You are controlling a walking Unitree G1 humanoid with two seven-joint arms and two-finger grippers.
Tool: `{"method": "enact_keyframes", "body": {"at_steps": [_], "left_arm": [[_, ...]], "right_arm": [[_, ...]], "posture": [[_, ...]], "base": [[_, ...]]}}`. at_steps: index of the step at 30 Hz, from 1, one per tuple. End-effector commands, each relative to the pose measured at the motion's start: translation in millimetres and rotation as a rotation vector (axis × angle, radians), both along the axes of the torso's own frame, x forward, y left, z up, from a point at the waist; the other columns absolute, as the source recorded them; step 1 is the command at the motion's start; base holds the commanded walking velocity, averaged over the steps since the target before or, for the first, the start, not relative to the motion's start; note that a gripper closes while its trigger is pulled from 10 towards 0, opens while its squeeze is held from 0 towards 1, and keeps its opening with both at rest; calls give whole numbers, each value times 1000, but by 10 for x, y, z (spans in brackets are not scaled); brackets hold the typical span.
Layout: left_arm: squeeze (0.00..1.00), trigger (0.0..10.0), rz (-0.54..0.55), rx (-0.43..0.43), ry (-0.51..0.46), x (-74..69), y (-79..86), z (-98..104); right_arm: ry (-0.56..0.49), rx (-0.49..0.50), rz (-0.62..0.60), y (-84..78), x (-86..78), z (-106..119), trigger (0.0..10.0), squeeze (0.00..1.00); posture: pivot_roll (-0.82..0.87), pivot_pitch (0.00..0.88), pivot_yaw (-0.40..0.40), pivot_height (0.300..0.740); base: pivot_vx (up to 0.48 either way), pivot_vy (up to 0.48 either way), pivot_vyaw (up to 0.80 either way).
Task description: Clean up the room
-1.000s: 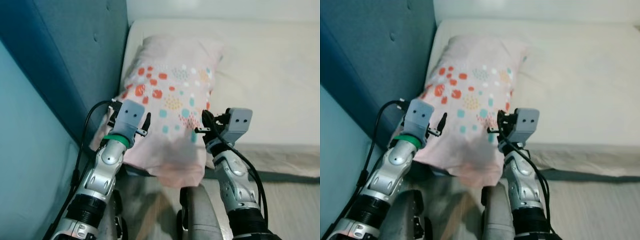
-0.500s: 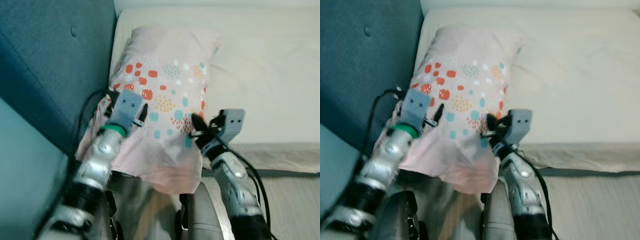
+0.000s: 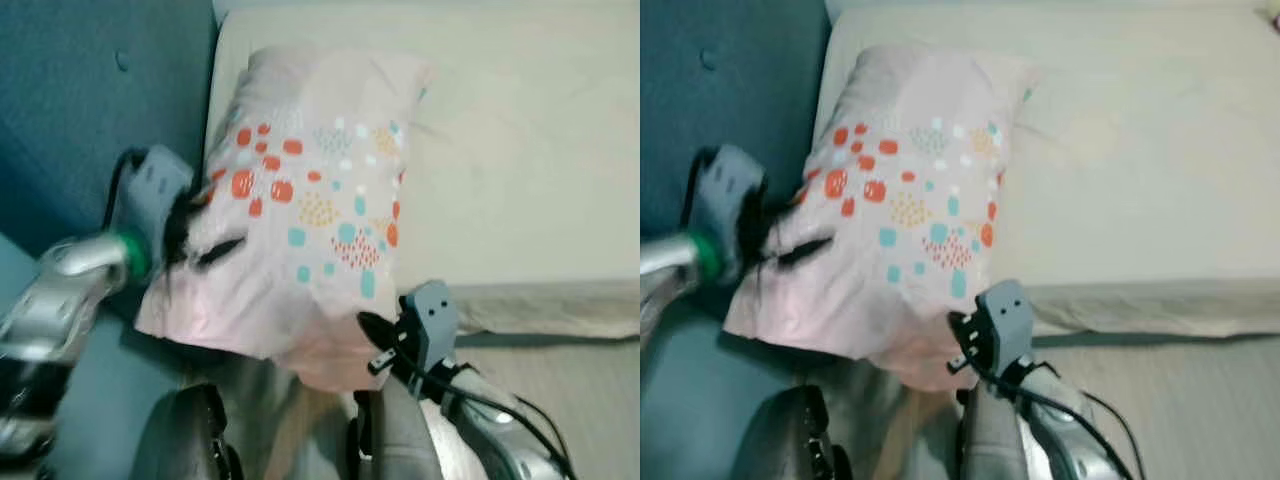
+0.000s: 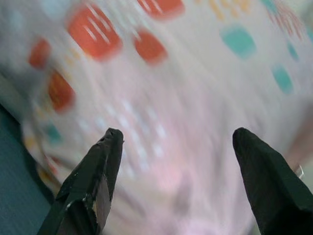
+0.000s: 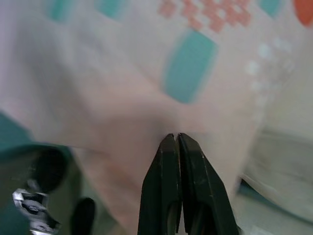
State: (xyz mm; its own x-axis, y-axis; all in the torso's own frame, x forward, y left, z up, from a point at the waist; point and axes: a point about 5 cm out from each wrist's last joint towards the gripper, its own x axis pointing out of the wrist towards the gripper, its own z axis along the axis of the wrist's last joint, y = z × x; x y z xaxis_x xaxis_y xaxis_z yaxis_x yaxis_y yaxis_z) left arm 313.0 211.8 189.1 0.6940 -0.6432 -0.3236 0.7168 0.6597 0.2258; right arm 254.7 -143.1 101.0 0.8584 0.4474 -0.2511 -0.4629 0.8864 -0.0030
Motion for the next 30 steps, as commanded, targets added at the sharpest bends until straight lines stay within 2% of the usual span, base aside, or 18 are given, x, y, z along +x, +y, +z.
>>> {"method": "enact_keyframes", "body": {"at_steps": [1,2,5,7,10,13,14,16,17,19,20,22,23,25,26,28,29,30], "left_arm": [[0,10000,-22,119,31,-61,137,-99],[0,10000,-22,119,31,-61,137,-99],[0,10000,-85,307,56,-144,304,-204],[0,10000,-102,341,63,-163,318,-228],[0,10000,-112,442,37,-154,184,-434],[0,10000,-108,481,23,-167,42,-541],[0,10000,-108,481,23,-167,42,-541],[0,10000,-83,487,-5,-168,-191,-657],[0,10000,-83,487,-5,-168,-191,-657],[0,10000,-65,461,-31,-174,-399,-726],[0,10000,-65,461,-31,-174,-399,-726],[0,10000,-7,400,-66,-144,-624,-753],[0,10000,-7,400,-66,-144,-624,-753],[0,10000,59,359,-105,-89,-793,-740],[0,10000,59,359,-105,-89,-793,-740],[0,10000,109,309,-145,-30,-998,-688],[0,10000,109,309,-145,-30,-998,-688],[0,10000,123,280,-174,10,-1153,-637]], "right_arm": [[71,18,32,119,7,-119,10000,0],[71,18,32,119,7,-119,10000,0],[145,44,75,273,87,-218,10000,0],[161,44,70,286,111,-240,10000,0],[216,16,32,264,298,-362,10000,0],[246,14,11,244,366,-403,10000,0],[246,14,11,244,366,-403,10000,0],[273,-6,-29,185,445,-455,10000,0],[273,-6,-29,185,445,-455,10000,0],[273,-34,-118,54,549,-456,10000,0],[273,-34,-118,54,549,-456,10000,0],[201,-81,-272,-221,730,-314,10000,0],[201,-81,-272,-221,730,-314,10000,0],[136,-119,-367,-439,863,-170,10000,0],[136,-119,-367,-439,863,-170,10000,0],[73,-164,-437,-635,982,-1,10000,0],[73,-164,-437,-635,982,-1,10000,0],[36,-188,-469,-734,1051,112,10000,0]], "posture": [[-106,208,88,586],[-106,208,88,586],[-97,212,89,586],[-83,214,87,586],[-77,216,91,586],[-75,220,88,586],[-75,220,88,586],[-80,228,83,586],[-80,228,83,586],[-83,232,79,586],[-83,232,79,586],[-85,234,77,586],[-85,234,77,586],[-88,233,79,586],[-88,233,79,586],[-93,232,80,586],[-93,232,80,586],[-97,230,77,586]], "base": [[0,0,0],[0,0,0],[0,0,0],[0,0,0],[0,0,0],[0,0,0],[0,0,0],[0,0,0],[0,0,0],[0,0,0],[0,0,0],[0,0,0],[0,0,0],[0,0,0],[0,0,0],[0,0,0],[0,0,0],[0,0,0]]}}
